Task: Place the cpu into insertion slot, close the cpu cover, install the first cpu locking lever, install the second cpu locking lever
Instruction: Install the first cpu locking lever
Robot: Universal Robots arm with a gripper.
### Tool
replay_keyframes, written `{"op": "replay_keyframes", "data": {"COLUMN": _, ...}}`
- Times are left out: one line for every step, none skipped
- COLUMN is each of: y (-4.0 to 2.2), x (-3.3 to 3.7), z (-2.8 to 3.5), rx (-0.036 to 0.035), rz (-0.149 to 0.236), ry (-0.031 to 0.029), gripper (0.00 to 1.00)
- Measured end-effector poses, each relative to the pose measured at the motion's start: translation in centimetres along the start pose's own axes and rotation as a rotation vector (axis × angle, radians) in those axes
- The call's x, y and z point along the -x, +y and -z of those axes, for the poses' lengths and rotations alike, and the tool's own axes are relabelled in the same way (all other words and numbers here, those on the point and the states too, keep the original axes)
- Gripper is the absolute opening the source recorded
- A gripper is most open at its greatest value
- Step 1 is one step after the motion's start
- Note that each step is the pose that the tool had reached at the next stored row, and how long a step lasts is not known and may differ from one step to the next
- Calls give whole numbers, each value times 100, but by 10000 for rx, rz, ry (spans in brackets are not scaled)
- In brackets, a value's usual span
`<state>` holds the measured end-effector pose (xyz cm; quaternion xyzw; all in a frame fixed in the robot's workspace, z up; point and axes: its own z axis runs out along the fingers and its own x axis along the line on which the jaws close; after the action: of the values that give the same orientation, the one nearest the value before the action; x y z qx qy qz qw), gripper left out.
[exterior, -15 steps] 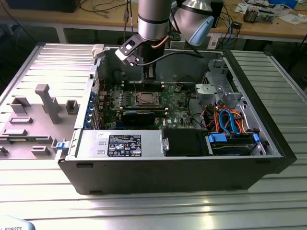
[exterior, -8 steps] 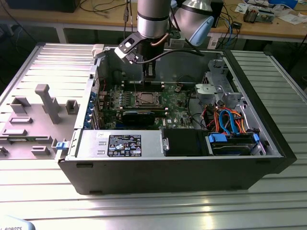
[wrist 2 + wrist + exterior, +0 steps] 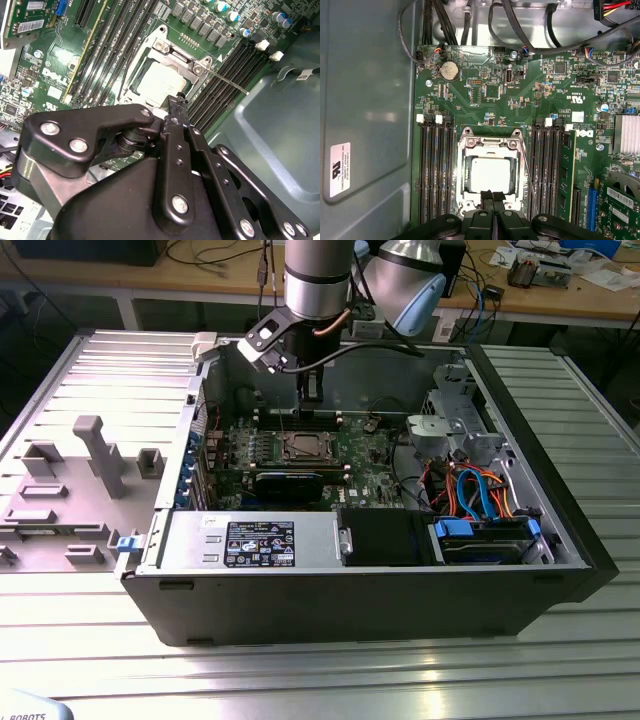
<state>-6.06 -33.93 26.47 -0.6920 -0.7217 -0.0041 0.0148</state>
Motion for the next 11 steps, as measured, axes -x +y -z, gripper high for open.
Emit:
{"op": "replay_keyframes", "data": {"y": 0, "x": 0, "z": 0, "rx": 0, "rz": 6, "ry": 0, "gripper": 11}}
{"op": "replay_keyframes", "data": {"y": 0, "x": 0, "z": 0, "rx": 0, "rz": 19, "ry": 0, "gripper": 11}}
{"op": "replay_keyframes", "data": {"y": -1, "x": 1, "z": 0, "rx": -14, "rz": 532, "ry": -8, "gripper": 11}}
{"op": "replay_keyframes", "data": {"y": 0, "x": 0, "z": 0, "rx": -24, "rz": 886, "ry": -13, "gripper": 11}}
{"op": "replay_keyframes", "data": {"y": 0, "x": 0, "z": 0, "rx": -29, "rz": 1063, "ry": -15, "gripper": 11}}
{"op": "replay_keyframes", "data": {"y": 0, "x": 0, "z": 0, "rx": -32, "rz": 1164, "ry": -17, "gripper": 11}}
{"op": "replay_keyframes", "data": {"y": 0, "x": 0, "z": 0, "rx": -34, "rz": 1257, "ry": -18, "gripper": 11}}
{"op": "replay_keyframes", "data": {"y": 0, "x": 0, "z": 0, "rx": -36, "rz": 1352, "ry": -20, "gripper": 11}}
{"op": "replay_keyframes", "data": {"y": 0, "x": 0, "z": 0, "rx": -39, "rz": 1446, "ry": -21, "gripper": 11}}
{"op": "replay_keyframes", "data": {"y": 0, "x": 0, "z": 0, "rx": -43, "rz": 1595, "ry": -23, "gripper": 11}}
{"op": "replay_keyframes", "data": {"y": 0, "x": 0, "z": 0, "rx": -47, "rz": 1738, "ry": -25, "gripper": 11}}
